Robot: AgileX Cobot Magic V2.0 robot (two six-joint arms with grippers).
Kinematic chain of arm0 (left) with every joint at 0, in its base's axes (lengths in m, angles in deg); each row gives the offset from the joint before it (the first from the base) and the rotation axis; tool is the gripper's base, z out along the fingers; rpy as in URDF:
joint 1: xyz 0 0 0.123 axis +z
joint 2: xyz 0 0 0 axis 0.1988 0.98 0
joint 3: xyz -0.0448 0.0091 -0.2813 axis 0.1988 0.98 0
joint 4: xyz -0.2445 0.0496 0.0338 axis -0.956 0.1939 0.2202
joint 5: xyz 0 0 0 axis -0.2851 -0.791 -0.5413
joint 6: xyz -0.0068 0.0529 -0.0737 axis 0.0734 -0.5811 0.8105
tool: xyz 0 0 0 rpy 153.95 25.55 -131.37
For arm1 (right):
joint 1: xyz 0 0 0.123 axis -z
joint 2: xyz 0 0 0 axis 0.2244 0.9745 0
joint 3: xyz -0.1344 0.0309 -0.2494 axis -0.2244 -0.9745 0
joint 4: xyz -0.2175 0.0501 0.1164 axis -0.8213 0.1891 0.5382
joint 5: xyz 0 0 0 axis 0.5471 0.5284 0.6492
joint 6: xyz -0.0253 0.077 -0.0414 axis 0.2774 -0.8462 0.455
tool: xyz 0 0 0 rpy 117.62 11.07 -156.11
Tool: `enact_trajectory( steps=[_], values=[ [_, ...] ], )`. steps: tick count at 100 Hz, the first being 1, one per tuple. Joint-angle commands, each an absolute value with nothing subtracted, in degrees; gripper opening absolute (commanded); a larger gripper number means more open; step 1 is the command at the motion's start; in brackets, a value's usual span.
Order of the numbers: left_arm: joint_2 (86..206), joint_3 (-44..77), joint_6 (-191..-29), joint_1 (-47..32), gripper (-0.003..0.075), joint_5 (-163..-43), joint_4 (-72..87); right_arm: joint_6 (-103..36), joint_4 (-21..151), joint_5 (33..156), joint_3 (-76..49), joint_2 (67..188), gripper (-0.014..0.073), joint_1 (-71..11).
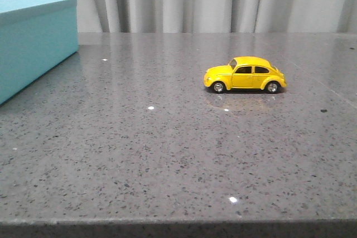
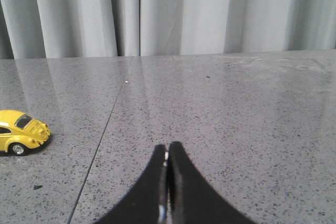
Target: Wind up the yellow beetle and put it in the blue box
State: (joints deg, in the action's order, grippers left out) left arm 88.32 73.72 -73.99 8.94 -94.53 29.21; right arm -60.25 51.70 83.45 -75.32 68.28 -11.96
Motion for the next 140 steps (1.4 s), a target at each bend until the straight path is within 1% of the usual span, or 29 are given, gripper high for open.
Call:
enact_trajectory(
  steps=[1, 61, 109, 140],
  values=[
    [86.5, 75.0, -73.5, 9.0, -0.0019, -90.1, 29.2, -60.2, 51.5, 78.7, -74.3, 67.0, -0.0066, -11.8],
    [86.5, 75.0, -73.5, 9.0, -0.0018, -90.7, 29.1, -60.2, 51.5, 78.7, -74.3, 67.0, -0.0066, -11.8],
    [86.5, 74.8, -73.5, 9.0, -0.0019, -87.2, 29.1, -60.2, 51.5, 77.6, -74.3, 67.0, -0.0066, -11.8],
    [86.6, 72.7, -73.5, 9.0, -0.0019, -87.6, 29.1, -60.2, 51.5, 75.8, -73.2, 67.0, -0.0066, -11.9]
  ],
)
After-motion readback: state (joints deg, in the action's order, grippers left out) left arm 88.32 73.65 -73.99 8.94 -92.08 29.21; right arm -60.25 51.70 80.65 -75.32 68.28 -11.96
